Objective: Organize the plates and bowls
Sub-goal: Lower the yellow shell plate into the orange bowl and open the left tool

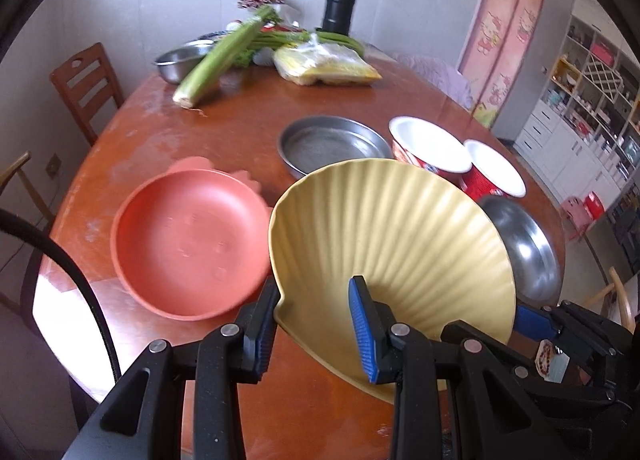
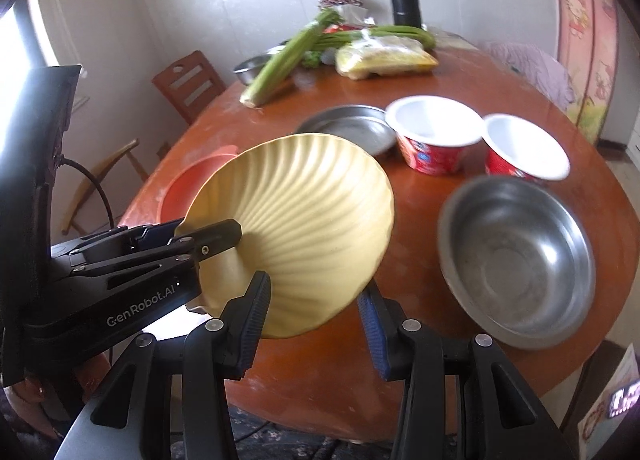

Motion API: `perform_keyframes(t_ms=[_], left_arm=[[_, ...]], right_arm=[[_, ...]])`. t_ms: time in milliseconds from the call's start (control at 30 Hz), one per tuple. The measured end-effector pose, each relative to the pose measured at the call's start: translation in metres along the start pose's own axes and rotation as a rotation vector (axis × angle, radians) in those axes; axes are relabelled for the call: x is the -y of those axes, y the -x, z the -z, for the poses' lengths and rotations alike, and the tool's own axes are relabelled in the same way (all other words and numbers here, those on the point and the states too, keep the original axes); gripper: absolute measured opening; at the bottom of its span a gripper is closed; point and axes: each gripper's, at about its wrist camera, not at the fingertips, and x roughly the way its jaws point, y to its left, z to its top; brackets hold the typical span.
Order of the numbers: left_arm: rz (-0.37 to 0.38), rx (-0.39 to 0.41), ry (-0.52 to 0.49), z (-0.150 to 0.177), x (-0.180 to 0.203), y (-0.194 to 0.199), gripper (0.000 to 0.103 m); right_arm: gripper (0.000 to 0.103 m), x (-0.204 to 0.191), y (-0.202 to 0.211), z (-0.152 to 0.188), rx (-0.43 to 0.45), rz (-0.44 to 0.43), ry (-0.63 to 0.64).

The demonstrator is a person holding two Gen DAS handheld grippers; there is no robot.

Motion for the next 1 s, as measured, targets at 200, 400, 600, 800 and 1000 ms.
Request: perform_keyframes(t_ms=[200,400,600,800,1000], left_arm=[[-0.036,0.051,0.027,-0.01,-0.022,0.019,0.034],[-0.075,0.095,0.046,-0.024,-0.042,0.034,0.034],[-0.109,0.117,0.07,-0.039,-0.063,0.042,0.034],[-0.137,0.113,0.1,-0.05,-0.082,0.041,0.034],[-0.145,0.087,0.125,-0.049,-0.102,0.026,0.034]], right_arm=[[0.047,-0.025,-0.005,-0.019,0.003,-0.028,0.05],[0.047,-0.044,-0.015,-0.038,-0.001,-0.067,0.071],[0.047,-0.062,-0.023,-0.058,0.0,-0.093,0.097],[0.047,-0.08,-0.032,-0.081,0.0,-0.104,0.138],[0.047,-0.09,-0.053,-0.084,-0.021,-0.108,0.145]])
